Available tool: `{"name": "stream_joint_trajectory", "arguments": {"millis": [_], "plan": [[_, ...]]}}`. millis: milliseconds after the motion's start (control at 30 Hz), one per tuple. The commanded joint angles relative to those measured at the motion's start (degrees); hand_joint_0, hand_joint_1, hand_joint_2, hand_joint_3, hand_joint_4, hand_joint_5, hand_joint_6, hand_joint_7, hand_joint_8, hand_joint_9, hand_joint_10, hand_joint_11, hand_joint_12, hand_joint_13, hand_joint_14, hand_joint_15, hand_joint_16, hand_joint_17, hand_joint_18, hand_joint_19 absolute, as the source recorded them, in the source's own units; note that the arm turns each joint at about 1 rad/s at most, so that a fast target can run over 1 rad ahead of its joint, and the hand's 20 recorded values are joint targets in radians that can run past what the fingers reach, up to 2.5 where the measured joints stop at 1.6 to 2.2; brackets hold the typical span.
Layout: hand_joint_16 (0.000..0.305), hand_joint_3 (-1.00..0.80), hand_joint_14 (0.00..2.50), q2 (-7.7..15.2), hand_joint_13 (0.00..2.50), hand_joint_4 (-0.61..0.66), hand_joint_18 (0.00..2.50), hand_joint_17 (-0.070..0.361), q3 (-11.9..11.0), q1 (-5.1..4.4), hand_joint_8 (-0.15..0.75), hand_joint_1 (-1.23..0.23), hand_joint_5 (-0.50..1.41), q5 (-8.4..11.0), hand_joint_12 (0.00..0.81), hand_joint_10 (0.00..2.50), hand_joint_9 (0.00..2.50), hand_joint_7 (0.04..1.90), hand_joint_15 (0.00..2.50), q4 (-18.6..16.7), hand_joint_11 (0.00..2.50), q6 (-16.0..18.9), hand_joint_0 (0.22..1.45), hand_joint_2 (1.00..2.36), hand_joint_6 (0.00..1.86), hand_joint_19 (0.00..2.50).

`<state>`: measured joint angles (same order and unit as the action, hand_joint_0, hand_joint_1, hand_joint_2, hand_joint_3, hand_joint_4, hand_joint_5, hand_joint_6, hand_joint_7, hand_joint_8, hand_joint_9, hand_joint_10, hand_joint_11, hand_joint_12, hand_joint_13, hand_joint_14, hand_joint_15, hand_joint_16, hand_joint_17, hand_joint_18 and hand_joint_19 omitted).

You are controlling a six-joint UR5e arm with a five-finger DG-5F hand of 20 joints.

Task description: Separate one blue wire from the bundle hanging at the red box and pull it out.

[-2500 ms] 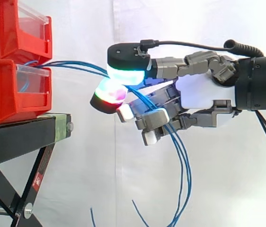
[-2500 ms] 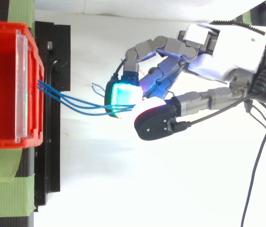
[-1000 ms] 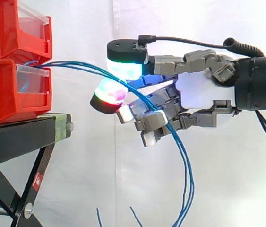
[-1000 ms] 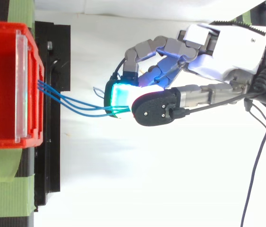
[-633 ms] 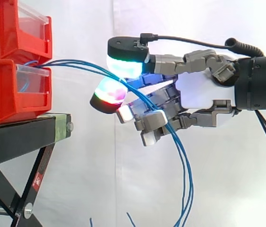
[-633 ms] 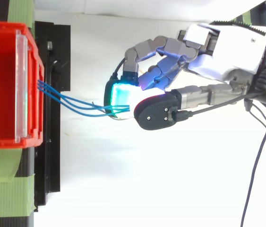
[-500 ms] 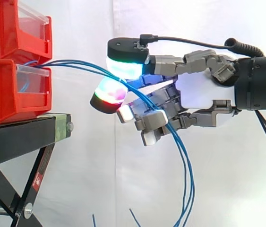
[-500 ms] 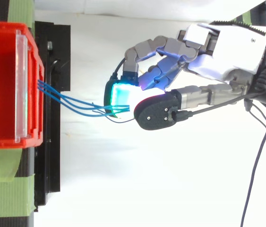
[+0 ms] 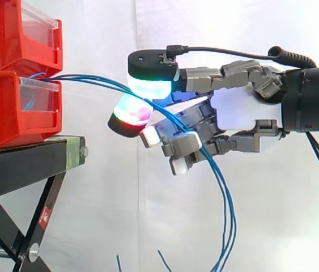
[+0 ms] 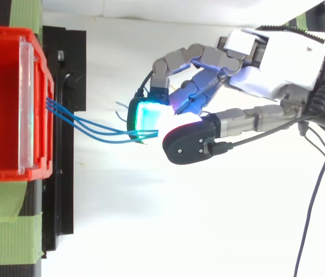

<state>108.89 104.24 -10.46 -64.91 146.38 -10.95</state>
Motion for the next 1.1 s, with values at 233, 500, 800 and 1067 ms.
{"name": "stream_joint_trajectory", "arguments": {"millis": [233,500,800,1067], "plan": [[0.048,-0.24,0.01,0.0,1.17,0.16,0.67,0.107,-0.01,0.0,0.311,-0.9,-0.24,-0.04,0.327,0.02,0.81,1.09,1.68,-0.22,1.0,-0.04,0.78,1.02,0.85,1.01],[0.048,-0.29,0.01,0.0,1.14,0.17,0.66,0.108,-0.01,0.0,0.302,-0.93,-0.25,-0.04,0.329,0.02,0.76,1.1,1.66,0.05,0.99,-0.04,0.78,1.02,0.85,0.99],[0.049,-0.33,0.01,0.0,1.08,0.16,0.66,0.111,-0.01,0.0,0.3,-0.95,-0.26,-0.04,0.337,0.02,0.71,1.11,1.64,-0.04,0.96,-0.13,0.77,1.02,0.84,0.95],[0.049,-0.29,0.01,0.0,1.07,0.16,0.64,0.111,-0.01,0.0,0.301,-0.96,-0.26,-0.04,0.341,0.02,0.69,1.1,1.63,-0.22,0.96,-0.13,0.77,1.02,0.84,0.96]]}}
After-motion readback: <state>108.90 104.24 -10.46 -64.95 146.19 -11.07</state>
